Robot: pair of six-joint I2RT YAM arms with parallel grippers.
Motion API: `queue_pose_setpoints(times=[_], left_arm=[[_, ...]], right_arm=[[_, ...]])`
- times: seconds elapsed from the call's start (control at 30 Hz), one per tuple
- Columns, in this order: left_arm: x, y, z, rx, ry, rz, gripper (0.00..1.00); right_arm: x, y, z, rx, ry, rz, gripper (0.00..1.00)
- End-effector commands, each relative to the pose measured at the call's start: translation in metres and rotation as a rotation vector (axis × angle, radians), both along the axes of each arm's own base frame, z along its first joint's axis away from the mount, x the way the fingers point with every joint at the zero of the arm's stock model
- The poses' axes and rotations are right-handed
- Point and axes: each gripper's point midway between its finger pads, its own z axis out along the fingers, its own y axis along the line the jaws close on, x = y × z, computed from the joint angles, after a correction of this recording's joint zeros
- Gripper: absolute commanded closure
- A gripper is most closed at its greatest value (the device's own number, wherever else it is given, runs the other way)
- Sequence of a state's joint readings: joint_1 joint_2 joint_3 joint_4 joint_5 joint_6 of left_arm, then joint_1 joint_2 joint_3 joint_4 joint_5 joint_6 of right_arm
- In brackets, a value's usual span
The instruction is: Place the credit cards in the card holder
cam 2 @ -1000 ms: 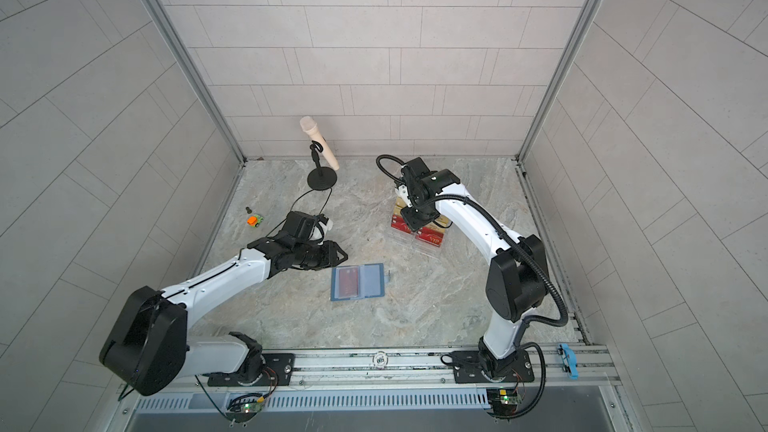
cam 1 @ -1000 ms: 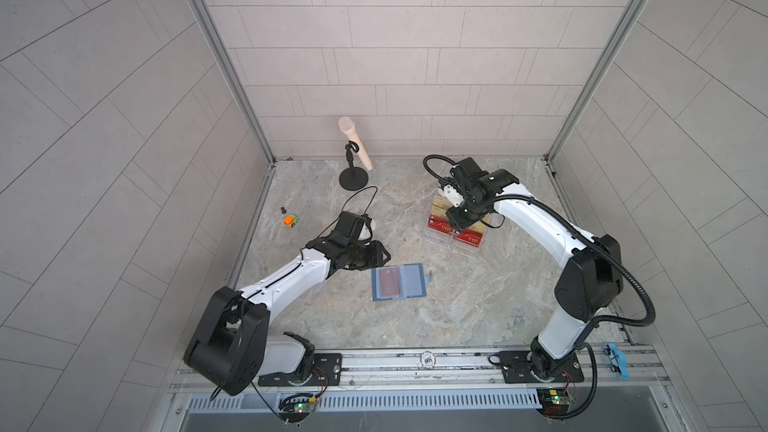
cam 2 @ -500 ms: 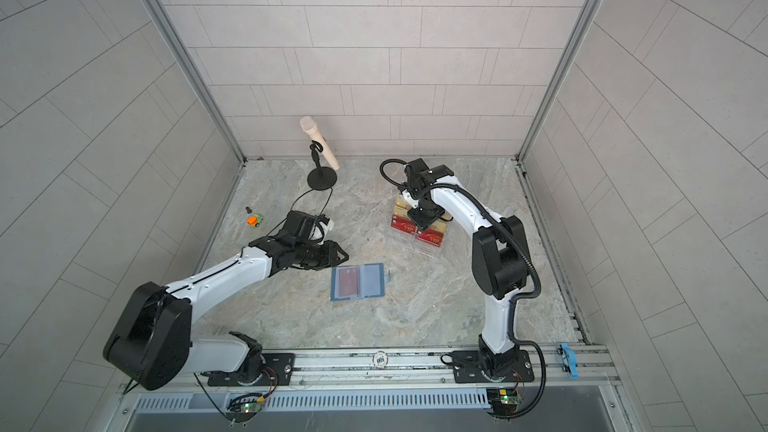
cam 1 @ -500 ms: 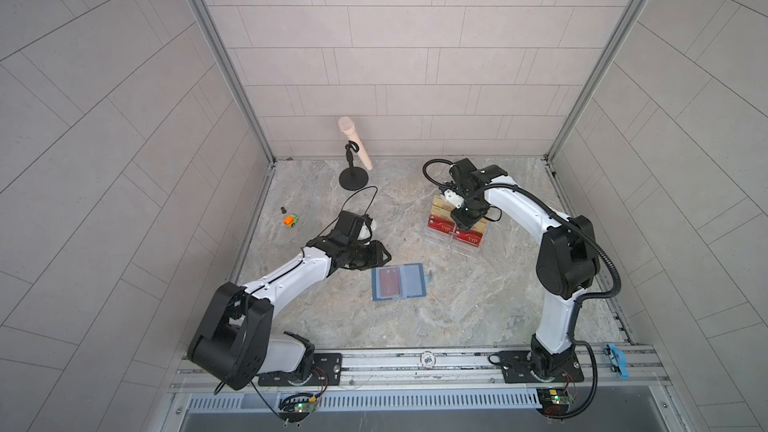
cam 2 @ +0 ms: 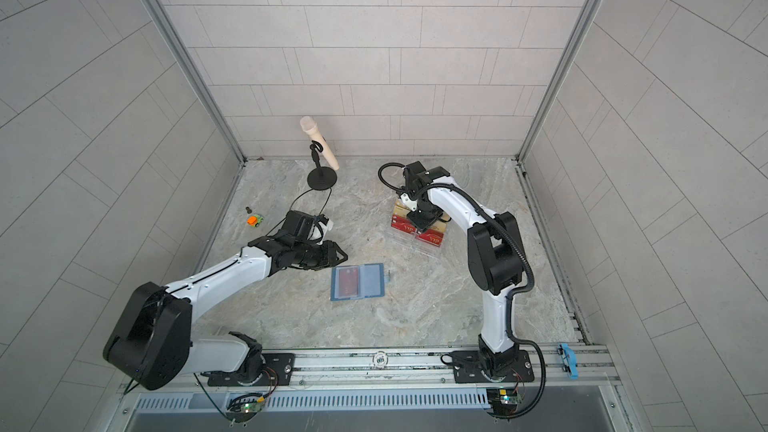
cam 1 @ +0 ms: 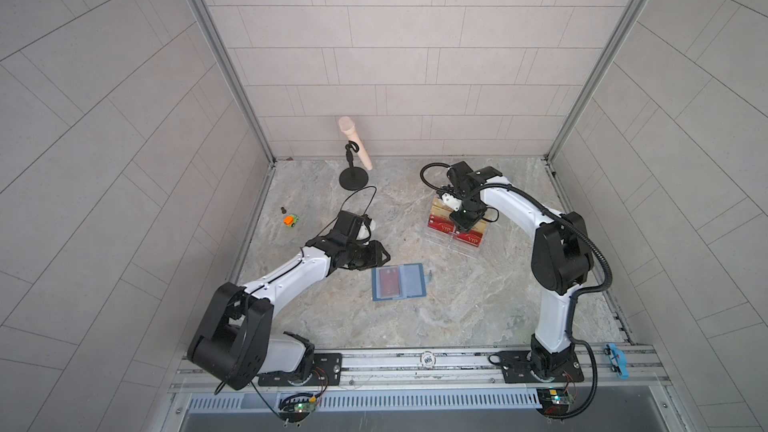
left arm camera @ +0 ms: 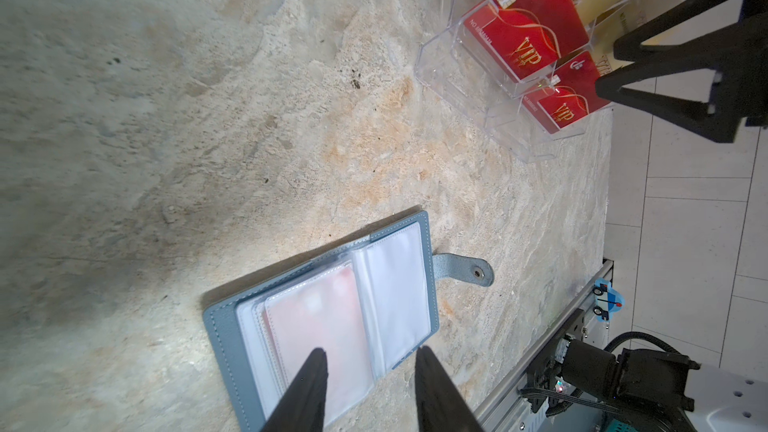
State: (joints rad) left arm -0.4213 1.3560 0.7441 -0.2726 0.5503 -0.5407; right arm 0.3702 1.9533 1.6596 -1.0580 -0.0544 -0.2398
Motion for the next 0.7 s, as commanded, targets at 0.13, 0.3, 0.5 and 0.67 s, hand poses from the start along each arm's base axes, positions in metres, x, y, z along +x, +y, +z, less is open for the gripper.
queue_pose_setpoints(times=[0.13, 0.3, 0.5, 0.67], left_arm=[[-0.002, 0.003, 0.001, 0.016, -0.004, -0.014, 0.60], [-0.003, 0.002, 0.003, 0.010, -0.005, -0.026, 0.59], [-0.004, 0.002, 0.002, 0.012, 0.001, -0.027, 0.59], [-0.004, 0.003, 0.001, 0.017, 0.003, -0.025, 0.59]], right_arm=[[-0.008, -0.012, -0.019, -0.068, 0.037, 0.026, 0.58], [-0.008, -0.017, -0.023, -0.099, 0.031, 0.028, 0.58], [-0.014, -0.012, -0.026, -0.102, 0.031, 0.045, 0.58], [-0.017, -0.010, -0.023, -0.115, 0.012, 0.054, 0.60]])
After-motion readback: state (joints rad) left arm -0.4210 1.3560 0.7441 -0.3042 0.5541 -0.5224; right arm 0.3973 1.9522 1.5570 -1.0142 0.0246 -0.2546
